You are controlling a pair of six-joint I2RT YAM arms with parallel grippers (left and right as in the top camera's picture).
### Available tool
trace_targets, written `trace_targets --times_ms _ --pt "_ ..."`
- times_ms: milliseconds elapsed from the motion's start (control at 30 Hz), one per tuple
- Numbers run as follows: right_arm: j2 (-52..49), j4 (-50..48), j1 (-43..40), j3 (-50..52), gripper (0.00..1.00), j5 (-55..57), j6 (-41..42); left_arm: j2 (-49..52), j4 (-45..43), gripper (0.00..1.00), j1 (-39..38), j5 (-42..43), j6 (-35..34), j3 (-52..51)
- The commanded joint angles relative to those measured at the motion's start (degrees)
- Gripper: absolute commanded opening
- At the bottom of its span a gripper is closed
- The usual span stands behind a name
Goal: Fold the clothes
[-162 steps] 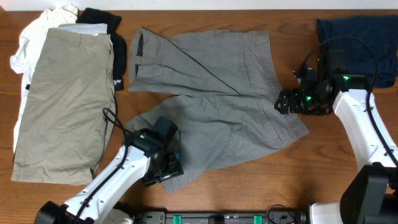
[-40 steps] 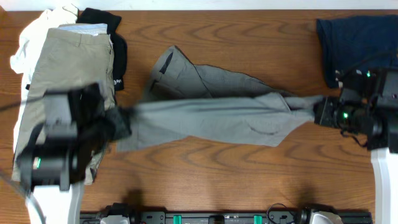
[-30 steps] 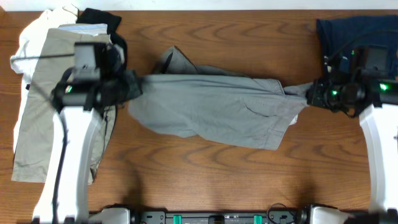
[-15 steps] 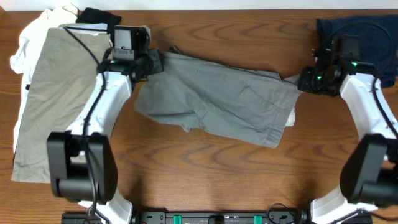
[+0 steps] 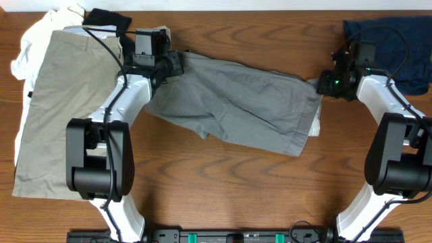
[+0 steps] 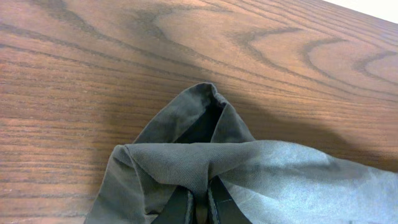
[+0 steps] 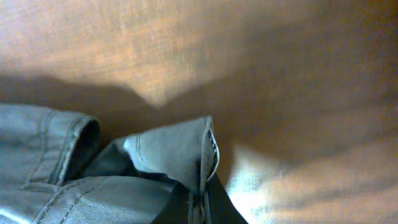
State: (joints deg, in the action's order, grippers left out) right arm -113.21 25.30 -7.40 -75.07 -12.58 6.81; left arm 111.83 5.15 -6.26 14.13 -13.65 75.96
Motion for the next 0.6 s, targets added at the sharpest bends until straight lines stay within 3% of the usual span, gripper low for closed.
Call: trace_targets --times_ms 0,567 --pt "-0.28 -2.25 -0.85 -0.9 0.01 1.64 -0.04 0.92 -1.44 0.07 0.28 -1.79 1.25 0.66" --pt "5.18 -10.82 -0.79 -1.01 0.01 -2.67 -2.51 0.76 -1.73 0.07 0.28 -1.79 2.29 0.68"
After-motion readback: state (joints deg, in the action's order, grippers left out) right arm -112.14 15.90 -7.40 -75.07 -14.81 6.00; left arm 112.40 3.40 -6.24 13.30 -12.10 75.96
